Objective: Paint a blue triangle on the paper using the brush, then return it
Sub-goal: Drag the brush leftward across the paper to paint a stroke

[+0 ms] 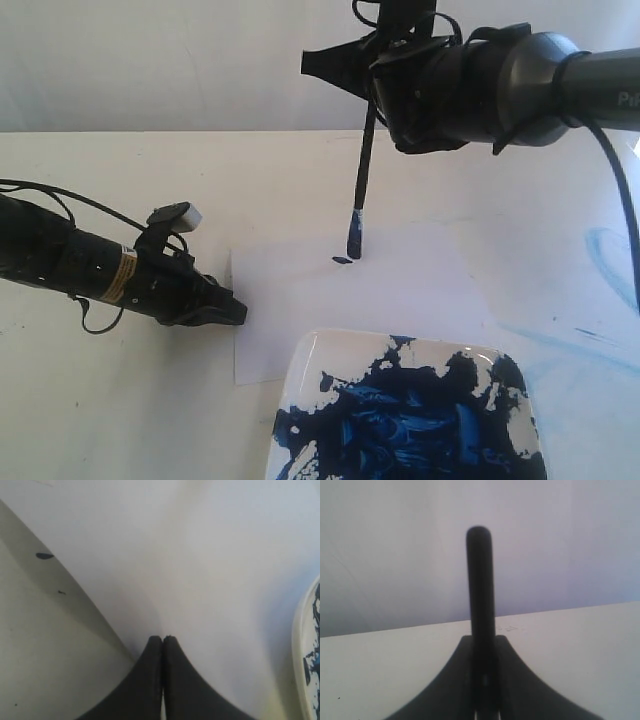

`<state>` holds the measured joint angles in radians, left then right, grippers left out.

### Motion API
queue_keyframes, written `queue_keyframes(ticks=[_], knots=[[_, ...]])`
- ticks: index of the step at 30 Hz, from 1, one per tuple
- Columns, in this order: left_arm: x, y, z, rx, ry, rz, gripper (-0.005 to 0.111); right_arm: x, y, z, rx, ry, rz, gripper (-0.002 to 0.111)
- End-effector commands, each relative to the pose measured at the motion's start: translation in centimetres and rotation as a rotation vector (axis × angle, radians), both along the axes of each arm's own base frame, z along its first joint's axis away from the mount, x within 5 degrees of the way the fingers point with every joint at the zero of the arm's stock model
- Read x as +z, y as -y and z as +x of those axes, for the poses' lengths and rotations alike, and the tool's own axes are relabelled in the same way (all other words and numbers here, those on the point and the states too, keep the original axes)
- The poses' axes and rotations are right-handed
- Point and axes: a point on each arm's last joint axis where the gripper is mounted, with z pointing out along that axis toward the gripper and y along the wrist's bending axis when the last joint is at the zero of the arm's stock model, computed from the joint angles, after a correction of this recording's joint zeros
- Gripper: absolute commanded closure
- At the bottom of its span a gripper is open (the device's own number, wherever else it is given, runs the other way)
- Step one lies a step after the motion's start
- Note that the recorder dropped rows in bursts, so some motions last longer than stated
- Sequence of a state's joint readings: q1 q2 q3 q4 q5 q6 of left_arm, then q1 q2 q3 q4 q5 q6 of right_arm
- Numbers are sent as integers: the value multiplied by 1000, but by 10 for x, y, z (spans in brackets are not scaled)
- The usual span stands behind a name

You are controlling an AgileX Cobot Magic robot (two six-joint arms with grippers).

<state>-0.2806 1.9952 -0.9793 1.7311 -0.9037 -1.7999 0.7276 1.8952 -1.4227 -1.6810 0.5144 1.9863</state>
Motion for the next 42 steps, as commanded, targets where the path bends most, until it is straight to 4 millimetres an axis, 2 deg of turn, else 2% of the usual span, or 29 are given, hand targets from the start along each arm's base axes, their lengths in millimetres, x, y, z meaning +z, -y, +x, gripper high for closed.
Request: queue_keyframes(ticks=[1,8,12,19,42], knots=[[-3,-2,1,5,13,36,107,6,4,-1,-21,8,-10,108],[-3,-2,1,5,13,36,107,14,-3,-4,59,30,42,108],[-3,-2,1,5,13,36,107,9,-5,-3,59,4,86,108],[-3,-2,1,5,13,36,107,-2,-8,0,56,-13,70,108],[-3,-2,1,5,13,36,107,2,2,3,-10,58,-90,108]])
